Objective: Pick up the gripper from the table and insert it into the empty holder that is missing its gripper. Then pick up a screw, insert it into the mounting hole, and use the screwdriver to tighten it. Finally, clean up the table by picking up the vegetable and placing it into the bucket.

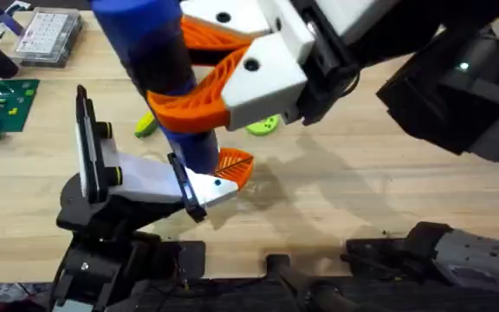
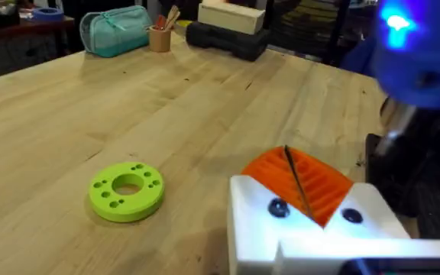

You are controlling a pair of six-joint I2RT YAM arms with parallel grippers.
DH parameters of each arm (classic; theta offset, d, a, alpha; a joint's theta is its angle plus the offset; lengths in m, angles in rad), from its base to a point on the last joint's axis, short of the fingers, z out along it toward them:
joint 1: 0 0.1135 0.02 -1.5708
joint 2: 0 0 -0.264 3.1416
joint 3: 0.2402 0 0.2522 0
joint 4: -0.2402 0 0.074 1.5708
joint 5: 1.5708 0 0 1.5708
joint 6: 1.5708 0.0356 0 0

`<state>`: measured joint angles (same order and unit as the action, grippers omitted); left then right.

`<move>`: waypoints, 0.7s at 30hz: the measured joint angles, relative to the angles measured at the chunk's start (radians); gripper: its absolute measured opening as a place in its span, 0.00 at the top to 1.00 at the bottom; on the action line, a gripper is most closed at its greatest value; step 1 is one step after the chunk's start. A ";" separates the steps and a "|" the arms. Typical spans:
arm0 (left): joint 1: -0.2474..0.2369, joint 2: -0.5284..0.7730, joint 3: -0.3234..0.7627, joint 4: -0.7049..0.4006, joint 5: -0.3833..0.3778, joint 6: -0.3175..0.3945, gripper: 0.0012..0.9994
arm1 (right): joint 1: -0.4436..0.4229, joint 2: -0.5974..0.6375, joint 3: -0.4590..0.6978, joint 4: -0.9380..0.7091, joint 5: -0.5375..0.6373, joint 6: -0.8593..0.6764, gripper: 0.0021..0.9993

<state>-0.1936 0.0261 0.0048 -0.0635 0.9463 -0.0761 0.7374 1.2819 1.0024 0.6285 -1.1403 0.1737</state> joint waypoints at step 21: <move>0.000 0.000 0.000 0.000 0.000 0.000 0.98 | -0.004 0.095 -0.003 0.002 0.021 -0.070 0.95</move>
<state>-0.1936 0.0261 0.0048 -0.0635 0.9463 -0.0763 0.7332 1.3766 0.9993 0.6306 -1.1191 0.1036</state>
